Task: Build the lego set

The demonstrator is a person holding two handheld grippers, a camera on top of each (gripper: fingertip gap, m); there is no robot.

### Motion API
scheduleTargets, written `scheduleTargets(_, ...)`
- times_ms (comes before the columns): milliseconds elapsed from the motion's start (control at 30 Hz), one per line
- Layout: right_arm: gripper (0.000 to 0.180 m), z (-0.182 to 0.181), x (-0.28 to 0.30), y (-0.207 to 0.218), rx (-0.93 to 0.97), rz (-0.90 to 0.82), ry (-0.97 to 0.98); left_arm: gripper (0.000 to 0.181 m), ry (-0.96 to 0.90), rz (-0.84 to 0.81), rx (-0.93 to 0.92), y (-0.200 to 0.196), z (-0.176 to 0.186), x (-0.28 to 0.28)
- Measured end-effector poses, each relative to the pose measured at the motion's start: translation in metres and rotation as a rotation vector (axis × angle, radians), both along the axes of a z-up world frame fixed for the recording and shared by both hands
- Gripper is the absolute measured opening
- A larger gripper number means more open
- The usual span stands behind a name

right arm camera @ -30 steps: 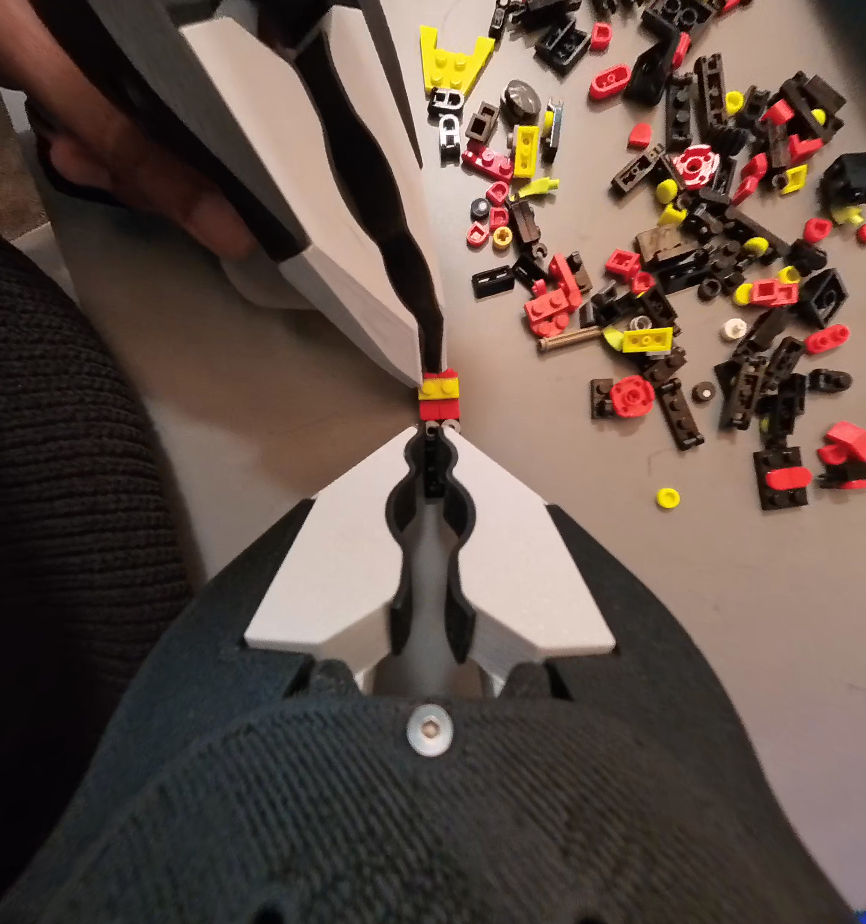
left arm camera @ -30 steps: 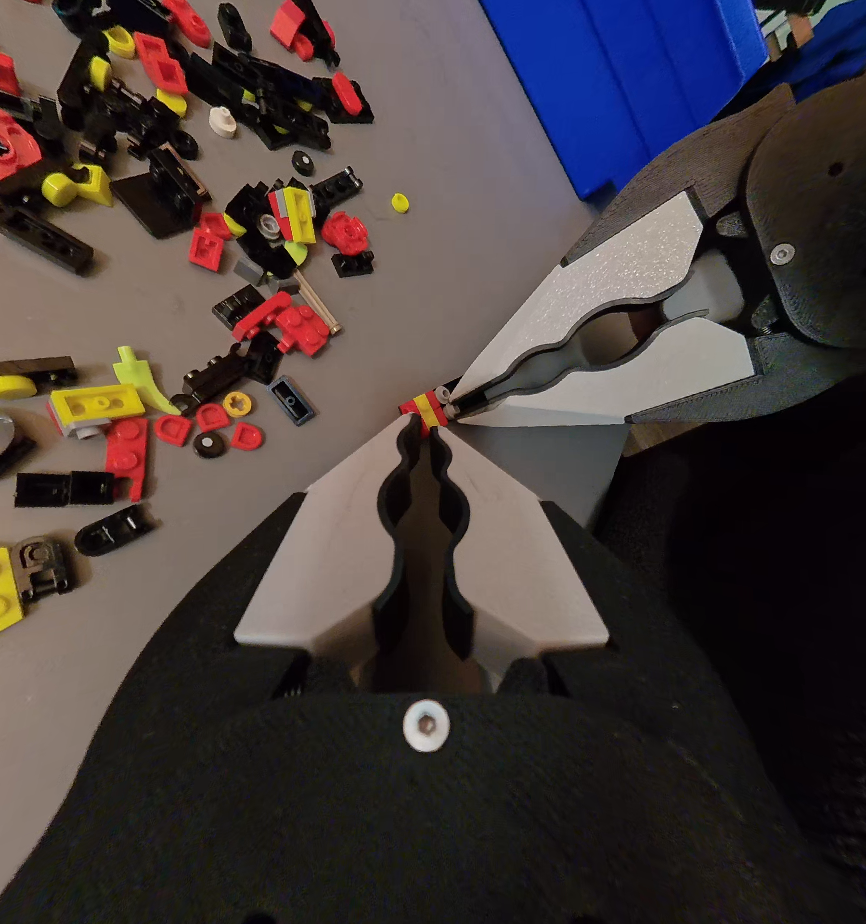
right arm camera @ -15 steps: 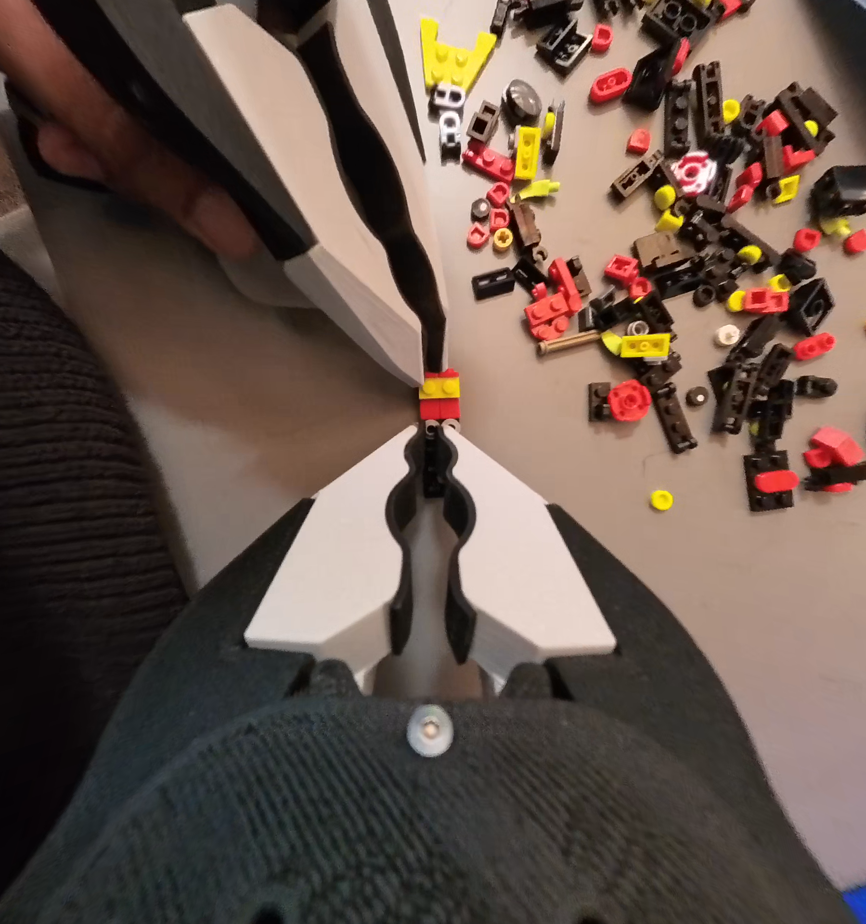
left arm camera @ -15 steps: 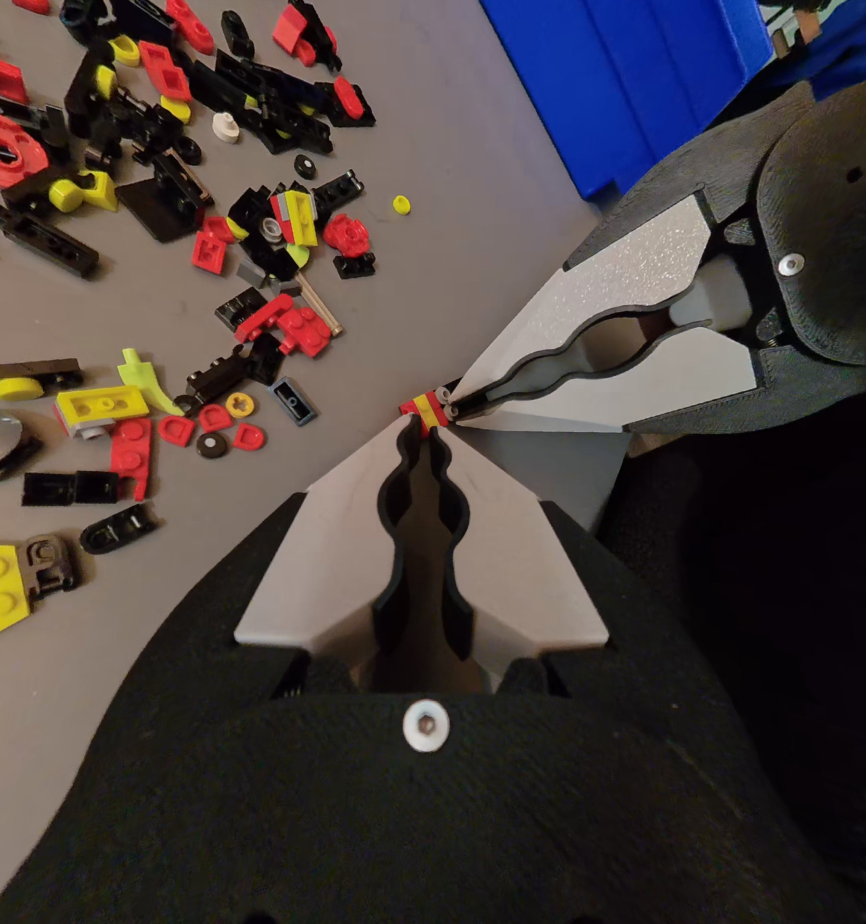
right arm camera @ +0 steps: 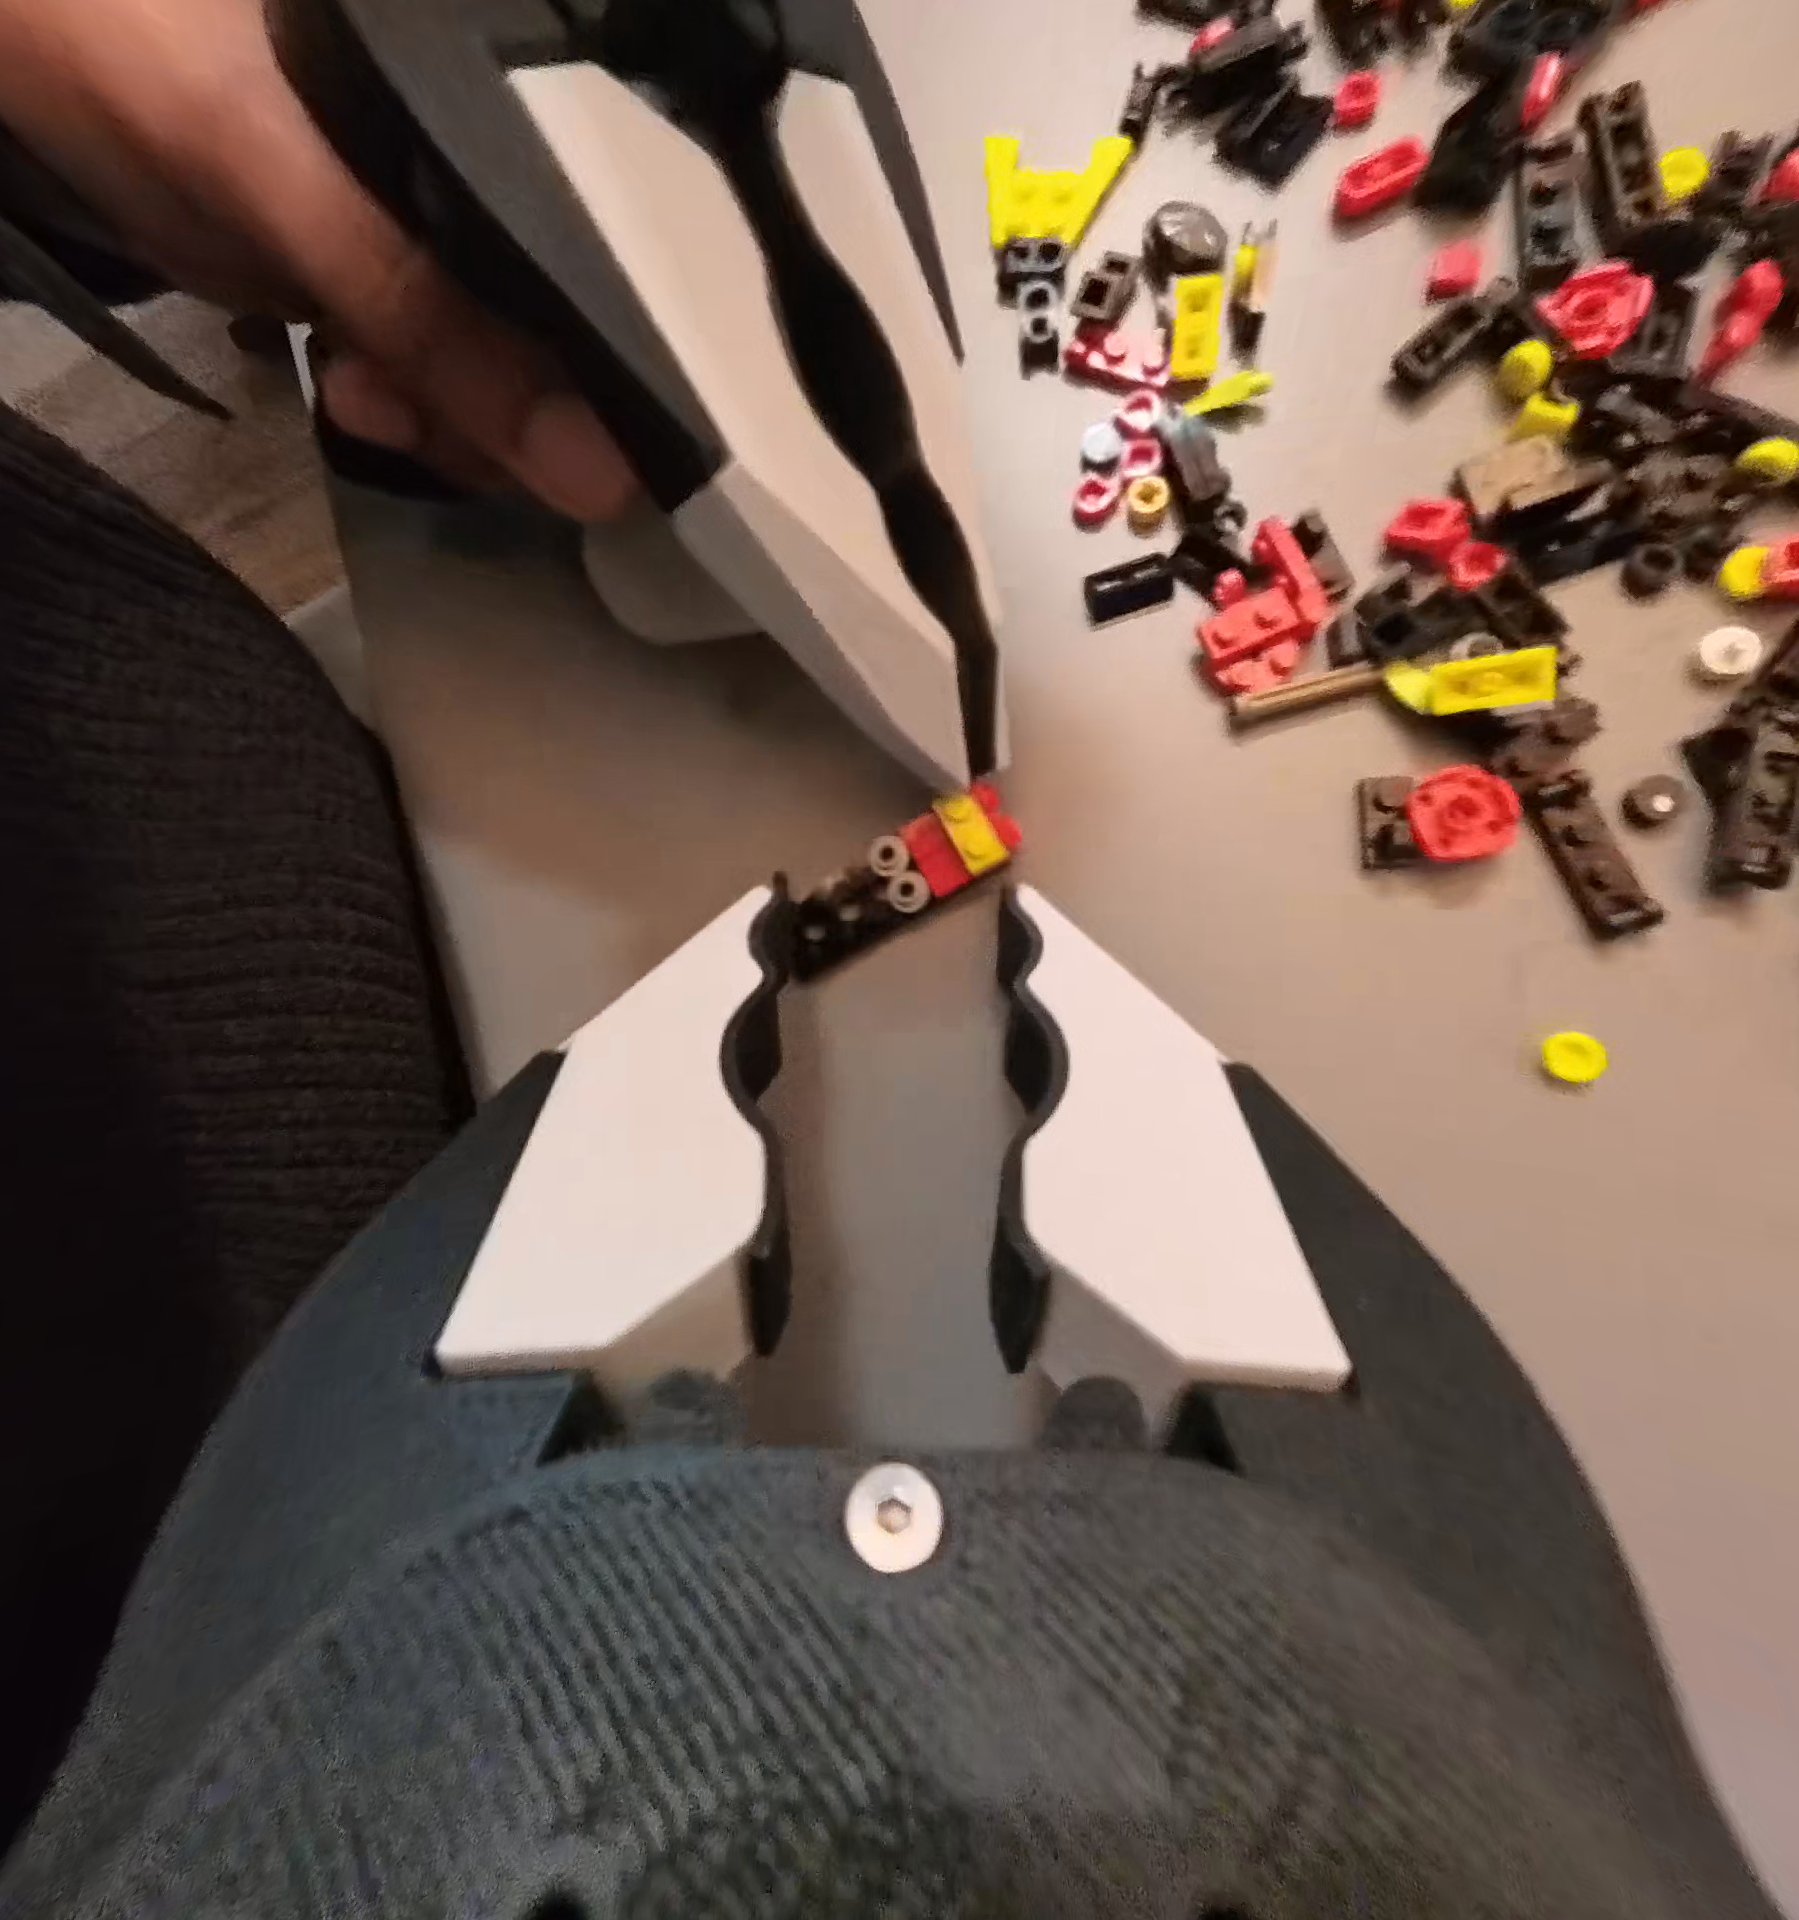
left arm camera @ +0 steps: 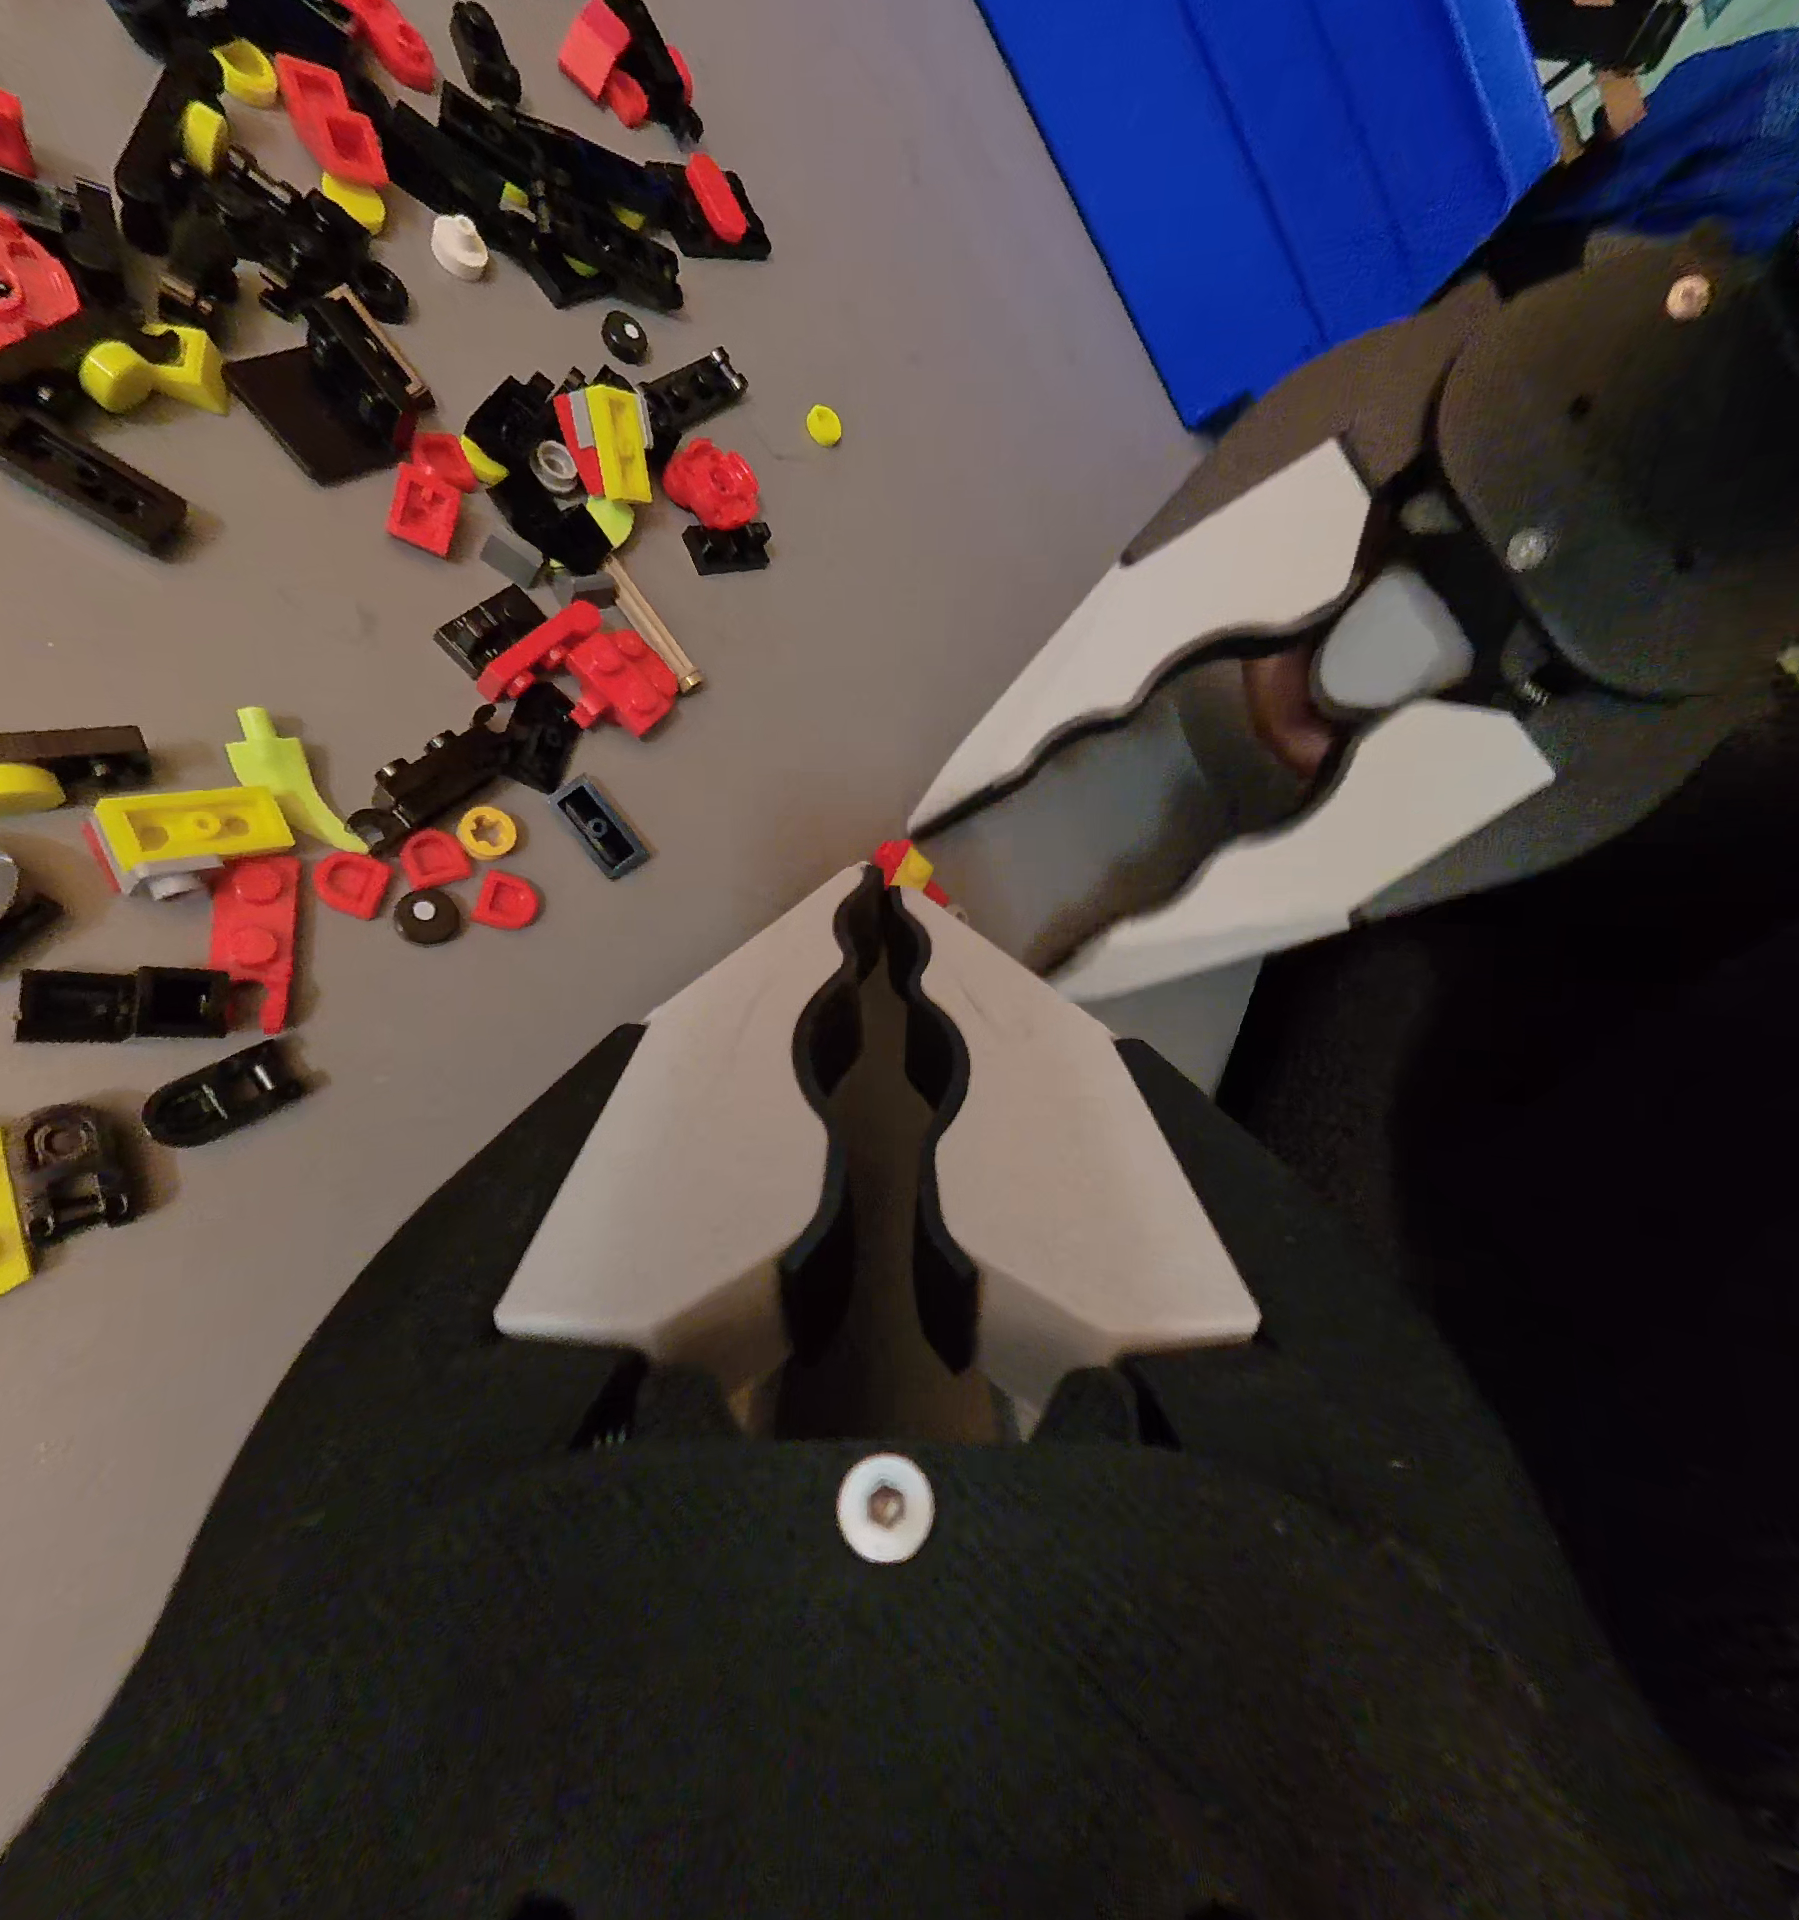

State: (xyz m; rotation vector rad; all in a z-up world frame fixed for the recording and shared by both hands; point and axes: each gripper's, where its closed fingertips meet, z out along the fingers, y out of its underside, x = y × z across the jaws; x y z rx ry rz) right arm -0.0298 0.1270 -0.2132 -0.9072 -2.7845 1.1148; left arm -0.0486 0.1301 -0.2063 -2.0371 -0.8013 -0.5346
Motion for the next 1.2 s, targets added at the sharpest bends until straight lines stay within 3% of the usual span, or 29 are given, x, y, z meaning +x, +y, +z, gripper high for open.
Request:
scheduleTargets(133, 0.042, -0.002, -0.002, -0.004, 0.059, -0.025, 0.066, 0.0, -0.008, -0.012, 0.008, 0.001, 0.001, 0.002)
scheduleTargets(367, 0.018, -0.005, -0.007, 0.004, 0.118, -0.002, 0.132, 0.004, -0.005, -0.022, 0.013, -0.003, 0.004, 0.003)
scheduleTargets(533, 0.014, -0.005, -0.011, 0.01, 0.113, -0.02, 0.12, 0.008, -0.006, -0.022, 0.021, -0.004, 0.006, 0.003)
scheduleTargets(700, 0.014, -0.002, -0.015, 0.016, 0.152, -0.011, 0.17, 0.021, -0.013, -0.009, 0.022, -0.004, 0.006, 0.002)
scheduleTargets(900, 0.014, 0.026, -0.017, 0.006, 0.016, 0.047, 0.282, 0.024, -0.185, 0.041, 0.153, -0.001, 0.02, 0.0)
scheduleTargets(1000, 0.014, 0.034, -0.015, 0.003, -0.015, 0.083, 0.333, 0.009, -0.283, 0.023, 0.238, 0.001, 0.031, 0.005)
scheduleTargets(1200, 0.016, 0.039, -0.016, 0.001, -0.034, 0.097, 0.391, 0.008, -0.325, 0.013, 0.295, 0.0, 0.038, 0.006)
